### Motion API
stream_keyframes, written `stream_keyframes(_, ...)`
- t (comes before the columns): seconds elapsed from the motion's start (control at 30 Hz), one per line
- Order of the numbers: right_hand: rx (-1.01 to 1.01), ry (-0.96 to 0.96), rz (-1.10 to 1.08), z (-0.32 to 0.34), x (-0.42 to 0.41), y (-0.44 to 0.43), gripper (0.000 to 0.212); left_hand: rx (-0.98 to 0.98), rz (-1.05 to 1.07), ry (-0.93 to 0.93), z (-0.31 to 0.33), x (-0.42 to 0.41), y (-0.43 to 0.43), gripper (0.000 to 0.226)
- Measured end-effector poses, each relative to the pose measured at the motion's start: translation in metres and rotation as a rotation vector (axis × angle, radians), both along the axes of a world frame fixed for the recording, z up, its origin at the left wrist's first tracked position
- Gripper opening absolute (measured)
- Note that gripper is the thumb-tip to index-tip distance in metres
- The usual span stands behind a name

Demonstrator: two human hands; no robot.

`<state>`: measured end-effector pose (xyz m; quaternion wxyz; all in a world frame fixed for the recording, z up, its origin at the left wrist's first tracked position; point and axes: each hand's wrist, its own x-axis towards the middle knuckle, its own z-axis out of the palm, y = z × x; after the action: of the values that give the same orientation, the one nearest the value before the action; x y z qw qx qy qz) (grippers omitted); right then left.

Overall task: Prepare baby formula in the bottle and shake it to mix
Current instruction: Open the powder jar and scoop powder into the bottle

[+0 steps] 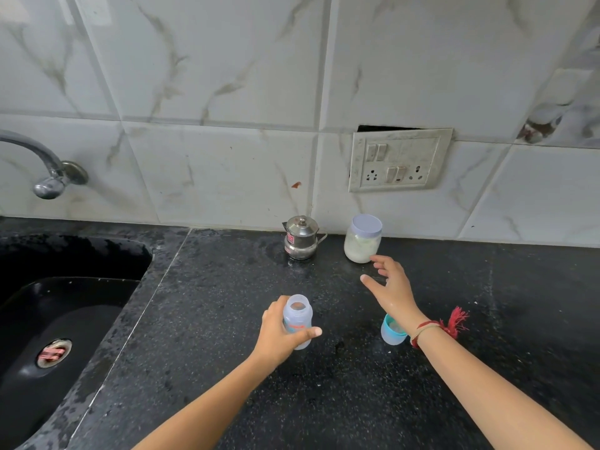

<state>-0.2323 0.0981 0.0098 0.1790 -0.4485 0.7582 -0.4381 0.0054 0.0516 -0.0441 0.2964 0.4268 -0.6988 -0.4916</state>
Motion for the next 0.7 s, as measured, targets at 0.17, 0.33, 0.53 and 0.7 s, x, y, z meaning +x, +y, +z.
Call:
stream_keyframes(0.17, 0.009, 0.010, -0.003, 0.000, -0.005, 0.004, 0.042, 0.014, 0.006, -0.027, -0.005, -0.001, 0.001, 0.070)
stream_keyframes(0.33, 0.007, 0.005, 0.000, 0.000, -0.008, 0.004, 0.042, 0.031, -0.003, -0.039, -0.012, 0.001, 0.000, 0.062)
stream_keyframes(0.53, 0.009, 0.002, -0.005, -0.003, -0.008, 0.003, 0.043, 0.014, -0.009, -0.044, -0.014, 0.002, 0.001, 0.061)
stream_keyframes(0.7, 0.027, 0.012, 0.000, -0.005, -0.009, 0.001, 0.044, -0.007, -0.011, -0.060, -0.014, 0.005, 0.003, 0.073)
